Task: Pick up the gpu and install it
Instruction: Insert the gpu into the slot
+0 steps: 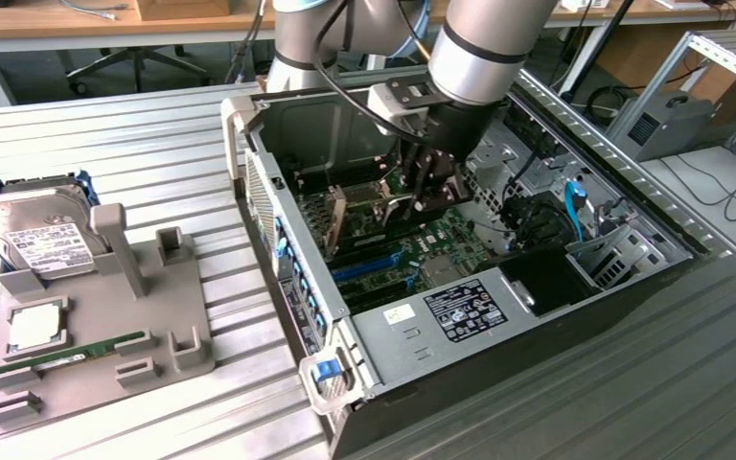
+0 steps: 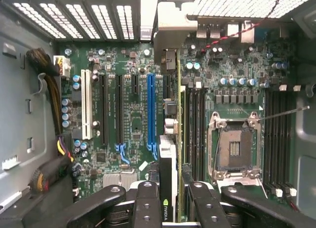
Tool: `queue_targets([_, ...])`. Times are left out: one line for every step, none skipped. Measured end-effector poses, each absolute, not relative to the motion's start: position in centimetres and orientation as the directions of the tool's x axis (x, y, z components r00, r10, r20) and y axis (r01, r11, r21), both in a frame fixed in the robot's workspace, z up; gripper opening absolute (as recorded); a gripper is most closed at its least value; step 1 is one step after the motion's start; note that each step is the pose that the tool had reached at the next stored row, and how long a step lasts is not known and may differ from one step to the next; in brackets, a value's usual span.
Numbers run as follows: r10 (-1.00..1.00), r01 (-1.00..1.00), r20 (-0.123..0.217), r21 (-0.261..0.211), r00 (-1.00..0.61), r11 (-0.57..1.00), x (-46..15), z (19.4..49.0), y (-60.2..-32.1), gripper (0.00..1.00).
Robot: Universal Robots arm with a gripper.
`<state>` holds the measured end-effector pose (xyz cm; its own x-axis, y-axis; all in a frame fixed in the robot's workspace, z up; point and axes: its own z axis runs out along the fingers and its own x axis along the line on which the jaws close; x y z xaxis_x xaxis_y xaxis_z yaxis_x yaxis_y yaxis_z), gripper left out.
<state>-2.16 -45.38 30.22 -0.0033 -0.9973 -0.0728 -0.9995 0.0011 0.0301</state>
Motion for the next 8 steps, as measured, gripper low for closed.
queue_targets([-0.997,-1.0,-0.073,0.03,-0.003,0.001,-2.44,30.22,-45.38,0.27])
queue_targets([-0.997,-1.0,-0.073,0.03,-0.003,0.001,-2.63,30.21,-45.46,0.27])
queue_targets([-0.997,-1.0,-0.073,0.03,-0.003,0.001,-2.64,30.2,-45.71,0.27])
queue_targets([-0.997,-1.0,-0.073,0.03,-0.003,0.001,-2.64,30.19,-46.03,0.27])
queue_targets([-0.997,-1.0,-0.073,0.03,-0.003,0.001,-2.64,30.19,-46.19,0.27])
queue_targets([-0.997,-1.0,-0.073,0.03,-0.003,0.001,-2.65,30.19,-46.24,0.27])
queue_targets([-0.997,-1.0,-0.073,0.03,-0.003,0.001,-2.65,30.19,-46.25,0.27])
queue_targets([-0.997,-1.0,-0.073,0.03,-0.003,0.001,-2.66,30.17,-46.25,0.27])
